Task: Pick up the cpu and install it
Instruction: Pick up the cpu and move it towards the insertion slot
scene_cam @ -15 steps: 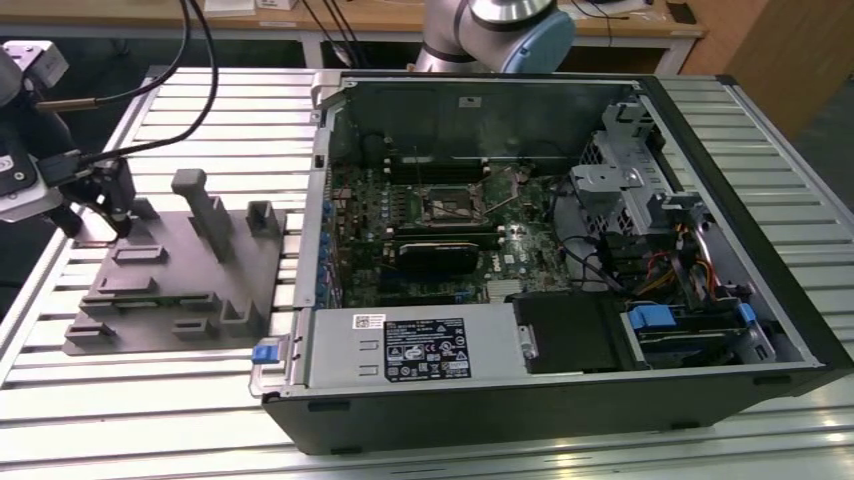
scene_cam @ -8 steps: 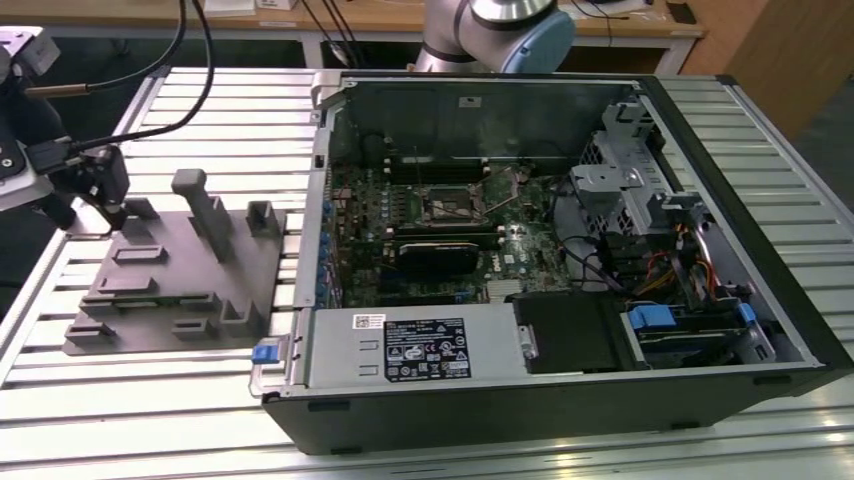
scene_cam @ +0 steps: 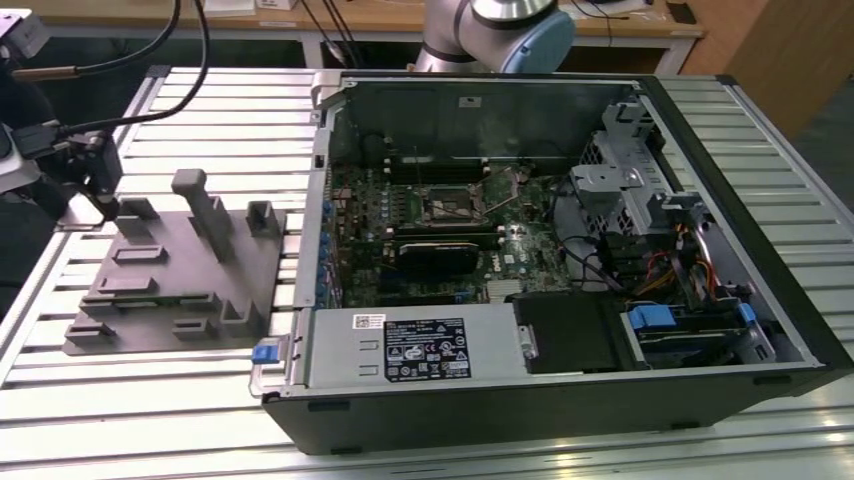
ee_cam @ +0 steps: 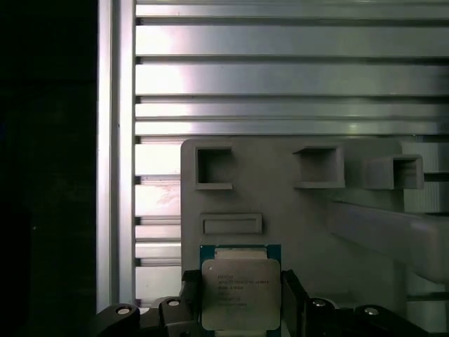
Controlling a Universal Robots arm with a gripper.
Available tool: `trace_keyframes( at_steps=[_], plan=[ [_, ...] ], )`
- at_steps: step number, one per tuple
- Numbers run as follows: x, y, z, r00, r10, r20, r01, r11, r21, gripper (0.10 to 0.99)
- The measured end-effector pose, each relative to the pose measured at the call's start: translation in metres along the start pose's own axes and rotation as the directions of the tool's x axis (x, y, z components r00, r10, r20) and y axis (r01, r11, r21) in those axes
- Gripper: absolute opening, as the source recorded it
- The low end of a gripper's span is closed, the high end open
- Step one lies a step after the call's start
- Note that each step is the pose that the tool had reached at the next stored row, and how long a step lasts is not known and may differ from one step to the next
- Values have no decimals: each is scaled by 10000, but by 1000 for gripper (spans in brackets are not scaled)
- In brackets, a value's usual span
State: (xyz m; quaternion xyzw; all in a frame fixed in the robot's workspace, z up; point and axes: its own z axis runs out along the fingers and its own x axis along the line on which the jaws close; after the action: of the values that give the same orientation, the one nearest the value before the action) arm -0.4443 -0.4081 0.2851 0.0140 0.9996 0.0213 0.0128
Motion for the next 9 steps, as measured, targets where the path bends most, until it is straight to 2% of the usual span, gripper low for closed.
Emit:
trace_keyframes(
  at_steps=[9],
  plan=[
    [-4,10,-172,10000,0,0,0,10000,0,541]
  ],
)
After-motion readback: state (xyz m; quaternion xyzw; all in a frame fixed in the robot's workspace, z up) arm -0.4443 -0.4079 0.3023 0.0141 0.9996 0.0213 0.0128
